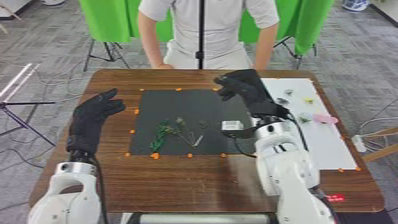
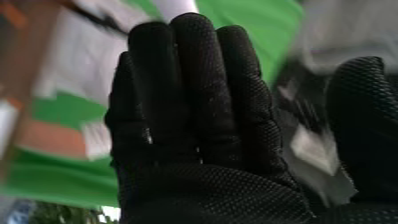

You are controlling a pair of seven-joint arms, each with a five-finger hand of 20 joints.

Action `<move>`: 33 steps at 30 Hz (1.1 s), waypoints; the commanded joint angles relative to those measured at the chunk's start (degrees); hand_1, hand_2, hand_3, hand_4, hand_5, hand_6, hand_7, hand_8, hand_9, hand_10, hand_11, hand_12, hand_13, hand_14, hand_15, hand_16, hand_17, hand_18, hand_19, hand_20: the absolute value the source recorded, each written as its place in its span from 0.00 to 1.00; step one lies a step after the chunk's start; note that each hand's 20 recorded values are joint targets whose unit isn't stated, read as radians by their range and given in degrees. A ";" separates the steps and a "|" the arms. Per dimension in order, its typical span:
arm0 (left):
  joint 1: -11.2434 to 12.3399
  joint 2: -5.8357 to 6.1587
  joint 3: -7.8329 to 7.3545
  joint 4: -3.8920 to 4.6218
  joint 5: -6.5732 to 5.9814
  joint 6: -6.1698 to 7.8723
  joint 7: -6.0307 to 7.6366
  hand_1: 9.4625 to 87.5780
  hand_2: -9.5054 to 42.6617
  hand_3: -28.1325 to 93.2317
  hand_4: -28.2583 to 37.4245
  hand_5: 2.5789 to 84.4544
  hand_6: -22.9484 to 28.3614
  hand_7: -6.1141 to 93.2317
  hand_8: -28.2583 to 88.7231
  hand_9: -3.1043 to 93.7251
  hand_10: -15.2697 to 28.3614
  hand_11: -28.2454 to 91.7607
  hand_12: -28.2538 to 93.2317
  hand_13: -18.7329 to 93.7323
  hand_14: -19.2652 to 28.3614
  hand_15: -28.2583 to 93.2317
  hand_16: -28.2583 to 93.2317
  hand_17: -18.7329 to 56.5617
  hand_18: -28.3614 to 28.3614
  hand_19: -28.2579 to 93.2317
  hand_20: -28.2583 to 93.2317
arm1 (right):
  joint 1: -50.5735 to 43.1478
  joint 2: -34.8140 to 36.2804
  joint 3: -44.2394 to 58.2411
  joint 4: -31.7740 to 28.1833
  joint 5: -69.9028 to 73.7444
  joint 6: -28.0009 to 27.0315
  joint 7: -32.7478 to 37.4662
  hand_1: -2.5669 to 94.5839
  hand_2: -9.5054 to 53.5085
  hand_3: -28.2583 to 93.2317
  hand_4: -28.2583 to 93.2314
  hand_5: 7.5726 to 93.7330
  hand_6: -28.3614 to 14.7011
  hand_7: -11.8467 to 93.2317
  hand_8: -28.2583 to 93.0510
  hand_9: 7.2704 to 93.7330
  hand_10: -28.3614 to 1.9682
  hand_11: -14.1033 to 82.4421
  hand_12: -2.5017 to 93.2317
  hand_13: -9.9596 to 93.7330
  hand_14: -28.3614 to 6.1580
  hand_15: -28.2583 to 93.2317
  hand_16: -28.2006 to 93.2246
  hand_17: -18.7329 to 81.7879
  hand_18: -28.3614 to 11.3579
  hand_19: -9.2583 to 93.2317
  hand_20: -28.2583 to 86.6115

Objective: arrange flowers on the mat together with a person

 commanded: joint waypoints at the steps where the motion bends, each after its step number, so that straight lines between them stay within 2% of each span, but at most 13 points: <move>1: 1.47 4.74 1.66 0.30 -3.53 3.50 1.44 0.24 0.23 0.74 0.13 0.56 0.57 0.21 0.20 0.54 0.71 0.44 0.36 0.51 0.84 0.48 0.24 0.27 0.78 0.39 0.38 | -11.30 5.52 5.48 -3.05 52.30 1.75 -10.01 0.16 0.22 0.83 0.11 0.63 0.63 0.25 0.16 0.65 0.41 0.26 0.22 0.60 0.39 0.37 0.45 0.41 0.30 0.32 0.55; 2: 1.48 3.86 1.34 0.28 -3.00 2.84 1.20 0.24 0.23 0.74 0.13 0.56 0.57 0.21 0.20 0.54 0.71 0.44 0.36 0.51 0.84 0.48 0.24 0.27 0.78 0.39 0.38 | -13.14 5.72 6.37 -3.76 55.98 0.65 -11.02 0.14 0.23 0.84 0.10 0.60 0.63 0.24 0.17 0.62 0.42 0.24 0.22 0.57 0.39 0.36 0.45 0.41 0.30 0.29 0.54; 5: 1.41 2.63 1.16 0.59 -2.55 1.75 1.69 0.24 0.23 0.74 0.13 0.56 0.57 0.21 0.20 0.54 0.71 0.44 0.36 0.51 0.84 0.48 0.24 0.27 0.78 0.39 0.37 | -18.72 5.39 9.89 -4.79 56.27 -4.35 -14.74 0.09 0.24 0.86 0.09 0.50 0.65 0.21 0.17 0.52 0.43 0.21 0.19 0.47 0.44 0.32 0.41 0.40 0.32 0.21 0.51; 7: 1.42 1.09 0.65 0.92 -1.88 0.32 2.15 0.24 0.23 0.74 0.13 0.56 0.57 0.21 0.20 0.54 0.70 0.44 0.36 0.51 0.84 0.48 0.24 0.27 0.78 0.39 0.37 | -21.39 5.07 11.82 -5.00 51.99 -5.43 -16.84 0.06 0.24 0.87 0.08 0.43 0.65 0.19 0.17 0.44 0.46 0.19 0.16 0.41 0.50 0.30 0.37 0.38 0.34 0.15 0.49; 8: 1.47 0.70 0.61 0.92 -1.83 0.15 2.20 0.24 0.23 0.74 0.13 0.56 0.57 0.21 0.20 0.54 0.70 0.44 0.36 0.52 0.84 0.48 0.24 0.28 0.78 0.38 0.37 | -22.45 4.78 12.87 -5.06 50.49 -6.29 -17.42 0.05 0.24 0.87 0.07 0.39 0.65 0.18 0.17 0.40 0.47 0.19 0.14 0.38 0.53 0.29 0.35 0.37 0.36 0.12 0.48; 11: 1.77 -0.64 -0.16 0.82 -0.88 -1.30 1.64 0.24 0.23 0.74 0.13 0.57 0.57 0.21 0.20 0.54 0.70 0.44 0.36 0.52 0.84 0.48 0.24 0.28 0.77 0.38 0.37 | -23.98 3.70 14.57 -4.60 49.40 -6.42 -17.98 0.03 0.24 0.88 0.06 0.33 0.63 0.17 0.17 0.35 0.50 0.18 0.11 0.34 0.58 0.28 0.32 0.34 0.39 0.09 0.47; 22: 2.59 -2.42 -1.44 0.72 0.16 -2.24 1.45 0.24 0.22 0.75 0.13 0.57 0.57 0.21 0.20 0.54 0.70 0.44 0.36 0.52 0.84 0.48 0.24 0.29 0.77 0.38 0.37 | -23.06 1.12 15.19 -2.72 48.81 -2.27 -18.44 0.02 0.23 0.89 0.06 0.31 0.63 0.18 0.17 0.34 0.50 0.18 0.11 0.34 0.57 0.29 0.29 0.34 0.39 0.11 0.46; 33: 2.64 -2.64 -2.02 0.66 0.34 -2.56 1.05 0.24 0.22 0.75 0.13 0.57 0.57 0.21 0.20 0.54 0.70 0.44 0.36 0.52 0.84 0.48 0.24 0.29 0.77 0.38 0.37 | -23.62 1.09 15.36 -2.86 48.41 -1.56 -17.72 0.02 0.23 0.89 0.07 0.32 0.63 0.19 0.16 0.35 0.49 0.18 0.11 0.35 0.55 0.30 0.29 0.34 0.37 0.12 0.45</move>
